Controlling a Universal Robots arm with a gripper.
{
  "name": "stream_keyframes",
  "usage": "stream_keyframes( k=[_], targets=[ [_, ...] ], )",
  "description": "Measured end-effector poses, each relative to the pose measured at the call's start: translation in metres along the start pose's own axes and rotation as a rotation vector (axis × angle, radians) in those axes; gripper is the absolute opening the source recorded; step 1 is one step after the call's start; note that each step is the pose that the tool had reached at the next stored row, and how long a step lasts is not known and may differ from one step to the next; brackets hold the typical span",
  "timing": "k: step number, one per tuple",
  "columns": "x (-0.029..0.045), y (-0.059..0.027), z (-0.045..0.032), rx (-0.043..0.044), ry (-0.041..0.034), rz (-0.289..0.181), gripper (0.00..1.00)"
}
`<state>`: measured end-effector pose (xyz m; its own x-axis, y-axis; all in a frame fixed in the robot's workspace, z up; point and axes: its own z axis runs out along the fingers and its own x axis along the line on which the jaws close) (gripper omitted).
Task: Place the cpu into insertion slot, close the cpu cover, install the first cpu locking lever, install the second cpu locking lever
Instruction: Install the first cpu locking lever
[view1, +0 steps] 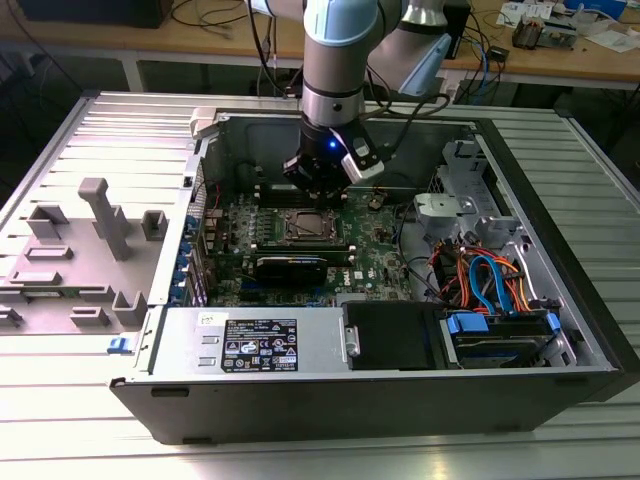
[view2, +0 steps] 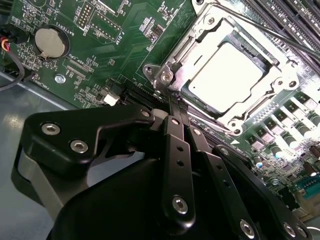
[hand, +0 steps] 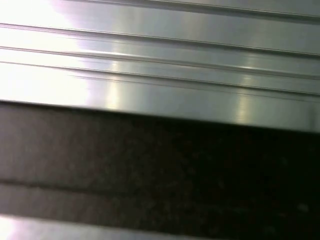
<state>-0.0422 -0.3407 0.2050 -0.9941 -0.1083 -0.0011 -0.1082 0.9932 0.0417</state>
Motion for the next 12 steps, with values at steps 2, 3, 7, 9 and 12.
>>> stream_keyframes(
  k=[2,3,7,9,12],
  targets=[
    [-0.0001,0.0000,0.0002,-0.0003,-0.0002,0.000,0.11],
    [-0.0001,0.0000,0.0002,-0.0003,-0.0002,0.000,0.11],
    [-0.0003,0.0002,-0.0021,-0.0004,-0.0003,0.000,0.11],
    [-0.0009,0.0001,-0.0023,-0.0005,-0.0003,0.000,0.11],
    [-0.0015,0.0003,-0.0024,-0.0003,-0.0002,0.000,0.11]
  ],
)
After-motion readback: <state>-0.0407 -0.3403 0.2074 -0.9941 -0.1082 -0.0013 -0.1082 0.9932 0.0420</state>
